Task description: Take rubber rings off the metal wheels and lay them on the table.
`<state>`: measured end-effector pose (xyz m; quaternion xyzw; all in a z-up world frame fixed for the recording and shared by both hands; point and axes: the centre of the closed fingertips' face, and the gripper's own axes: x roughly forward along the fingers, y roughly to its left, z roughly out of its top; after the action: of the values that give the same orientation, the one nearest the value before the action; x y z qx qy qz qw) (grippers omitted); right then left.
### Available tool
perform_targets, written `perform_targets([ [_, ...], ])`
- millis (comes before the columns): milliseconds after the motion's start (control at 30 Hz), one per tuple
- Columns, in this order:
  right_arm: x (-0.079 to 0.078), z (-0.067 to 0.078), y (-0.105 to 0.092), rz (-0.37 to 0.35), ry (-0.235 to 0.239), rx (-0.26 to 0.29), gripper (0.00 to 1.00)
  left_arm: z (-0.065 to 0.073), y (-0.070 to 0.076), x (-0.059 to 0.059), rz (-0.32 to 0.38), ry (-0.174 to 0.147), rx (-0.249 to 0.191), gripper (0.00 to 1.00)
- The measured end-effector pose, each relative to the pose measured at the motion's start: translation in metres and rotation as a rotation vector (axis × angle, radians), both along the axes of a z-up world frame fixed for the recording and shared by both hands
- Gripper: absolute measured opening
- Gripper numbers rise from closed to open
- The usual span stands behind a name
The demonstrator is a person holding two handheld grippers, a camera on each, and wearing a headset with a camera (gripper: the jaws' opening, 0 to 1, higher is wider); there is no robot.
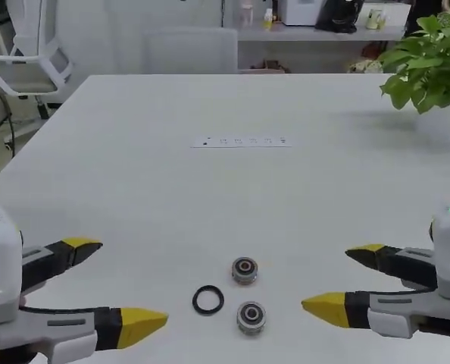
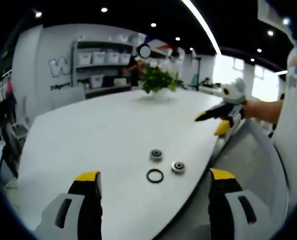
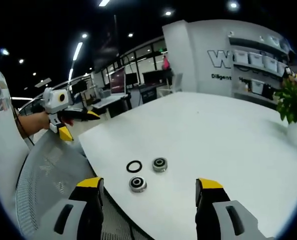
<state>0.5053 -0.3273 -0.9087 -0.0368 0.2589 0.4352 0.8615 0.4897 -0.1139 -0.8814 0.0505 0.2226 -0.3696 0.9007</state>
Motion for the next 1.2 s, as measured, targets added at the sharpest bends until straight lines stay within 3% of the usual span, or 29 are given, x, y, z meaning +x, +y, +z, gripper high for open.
perform_targets([
  [1200, -0.011, -0.01, -0.004, 0.004, 0.008, -0.046, 0.79, -0.003, 0.003, -0.001, 0.022, 0.008, 0.016, 0.89],
])
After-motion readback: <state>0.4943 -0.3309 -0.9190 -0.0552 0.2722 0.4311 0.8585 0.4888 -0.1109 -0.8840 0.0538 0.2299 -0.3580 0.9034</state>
